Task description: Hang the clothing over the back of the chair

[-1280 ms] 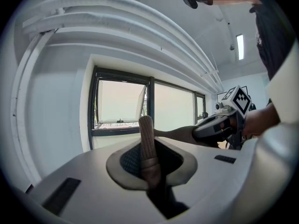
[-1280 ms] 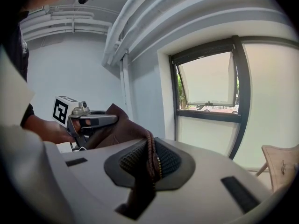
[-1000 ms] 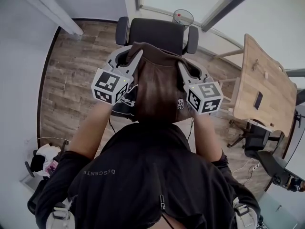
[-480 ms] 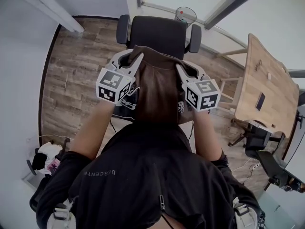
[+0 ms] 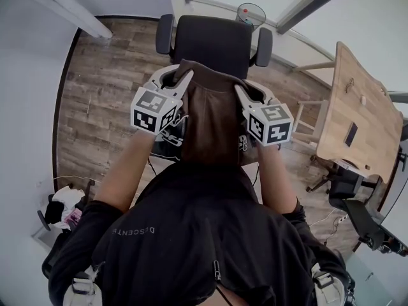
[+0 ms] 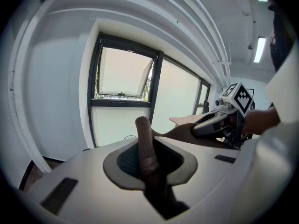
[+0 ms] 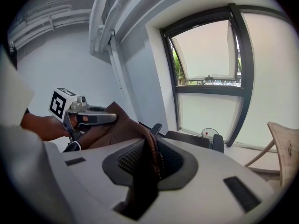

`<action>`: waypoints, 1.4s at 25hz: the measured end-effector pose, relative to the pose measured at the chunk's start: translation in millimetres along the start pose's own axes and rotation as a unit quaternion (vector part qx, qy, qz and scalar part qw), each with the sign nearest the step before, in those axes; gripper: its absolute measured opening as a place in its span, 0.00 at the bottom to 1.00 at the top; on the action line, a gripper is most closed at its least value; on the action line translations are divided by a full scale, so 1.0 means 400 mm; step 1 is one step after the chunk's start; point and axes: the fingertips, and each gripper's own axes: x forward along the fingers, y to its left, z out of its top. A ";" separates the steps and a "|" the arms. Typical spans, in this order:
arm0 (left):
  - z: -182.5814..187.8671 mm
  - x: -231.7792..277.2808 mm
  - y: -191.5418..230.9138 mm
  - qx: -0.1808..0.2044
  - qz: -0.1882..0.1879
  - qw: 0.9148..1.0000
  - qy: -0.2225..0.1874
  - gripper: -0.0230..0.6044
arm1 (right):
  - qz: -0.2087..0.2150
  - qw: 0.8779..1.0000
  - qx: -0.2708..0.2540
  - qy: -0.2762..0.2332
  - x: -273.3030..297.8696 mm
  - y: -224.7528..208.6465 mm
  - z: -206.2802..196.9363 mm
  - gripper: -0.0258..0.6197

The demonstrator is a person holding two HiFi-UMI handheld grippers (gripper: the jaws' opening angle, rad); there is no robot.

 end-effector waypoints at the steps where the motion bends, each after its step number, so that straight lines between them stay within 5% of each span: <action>1: -0.005 0.003 0.001 -0.002 0.000 1.000 0.004 0.13 | 0.001 1.000 0.001 0.003 0.003 -0.001 -0.004 0.17; 7: -0.028 0.016 0.003 -0.011 -0.006 1.000 0.017 0.19 | 0.002 1.000 0.015 0.010 0.013 -0.015 -0.019 0.25; 16: -0.031 0.024 0.016 -0.011 0.003 1.000 0.024 0.43 | 0.005 0.999 0.033 0.021 0.027 -0.032 -0.027 0.44; 30: 0.020 0.009 -0.016 0.003 -0.006 1.000 0.003 0.44 | 0.017 0.999 0.027 -0.014 0.009 -0.007 0.033 0.49; 35: 0.075 -0.029 -0.028 0.012 -0.003 0.999 -0.034 0.44 | 0.015 0.998 0.007 -0.068 -0.026 0.032 0.093 0.48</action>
